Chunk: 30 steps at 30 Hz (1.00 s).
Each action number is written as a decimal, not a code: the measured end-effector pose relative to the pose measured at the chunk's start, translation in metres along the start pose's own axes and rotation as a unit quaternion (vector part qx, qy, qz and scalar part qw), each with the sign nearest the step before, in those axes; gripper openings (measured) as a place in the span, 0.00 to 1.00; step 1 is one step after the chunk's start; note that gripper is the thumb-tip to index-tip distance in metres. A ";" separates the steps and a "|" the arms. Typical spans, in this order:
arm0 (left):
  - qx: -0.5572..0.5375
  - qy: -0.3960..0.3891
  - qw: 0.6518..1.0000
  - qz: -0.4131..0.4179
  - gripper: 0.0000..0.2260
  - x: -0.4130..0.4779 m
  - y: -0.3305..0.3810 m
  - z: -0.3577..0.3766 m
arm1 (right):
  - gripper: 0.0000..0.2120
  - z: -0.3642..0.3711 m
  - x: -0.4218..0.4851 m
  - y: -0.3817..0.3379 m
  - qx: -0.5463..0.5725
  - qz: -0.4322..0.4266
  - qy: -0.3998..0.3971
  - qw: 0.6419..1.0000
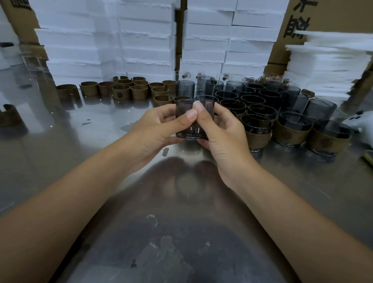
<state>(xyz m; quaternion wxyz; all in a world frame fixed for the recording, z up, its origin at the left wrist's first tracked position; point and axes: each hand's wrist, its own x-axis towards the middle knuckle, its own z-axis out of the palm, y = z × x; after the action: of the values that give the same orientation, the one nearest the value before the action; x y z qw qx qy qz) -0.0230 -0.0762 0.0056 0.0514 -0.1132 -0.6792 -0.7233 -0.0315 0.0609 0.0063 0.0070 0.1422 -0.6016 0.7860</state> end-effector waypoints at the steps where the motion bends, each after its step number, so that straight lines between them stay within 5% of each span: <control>1: -0.002 0.005 1.000 0.004 0.22 0.000 0.000 0.000 | 0.13 0.000 0.000 0.001 -0.005 -0.005 -0.008 1.000; 12: -0.035 -0.020 0.999 -0.014 0.20 0.001 -0.002 -0.006 | 0.03 -0.005 0.003 0.000 0.029 -0.007 -0.029 0.999; 17: -0.042 -0.024 0.998 -0.031 0.23 0.001 0.000 -0.009 | 0.25 -0.005 0.003 -0.006 0.064 0.044 -0.027 0.997; 21: -0.069 -0.026 0.997 -0.038 0.21 0.003 0.000 -0.011 | 0.13 -0.008 0.005 -0.007 0.090 0.069 -0.023 0.993; 26: -0.096 -0.046 0.994 -0.032 0.20 0.004 0.001 -0.010 | 0.15 -0.008 0.005 -0.006 0.091 0.061 -0.034 0.993; 30: -0.051 -0.037 0.998 -0.029 0.22 0.003 0.001 -0.008 | 0.10 -0.006 0.006 -0.002 -0.010 0.051 -0.021 0.998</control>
<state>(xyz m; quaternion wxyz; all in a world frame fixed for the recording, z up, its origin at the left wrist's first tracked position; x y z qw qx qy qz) -0.0265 -0.0836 0.0072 -0.0012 -0.1225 -0.6459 -0.7535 -0.0382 0.0662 0.0082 -0.0444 0.1274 -0.6163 0.7759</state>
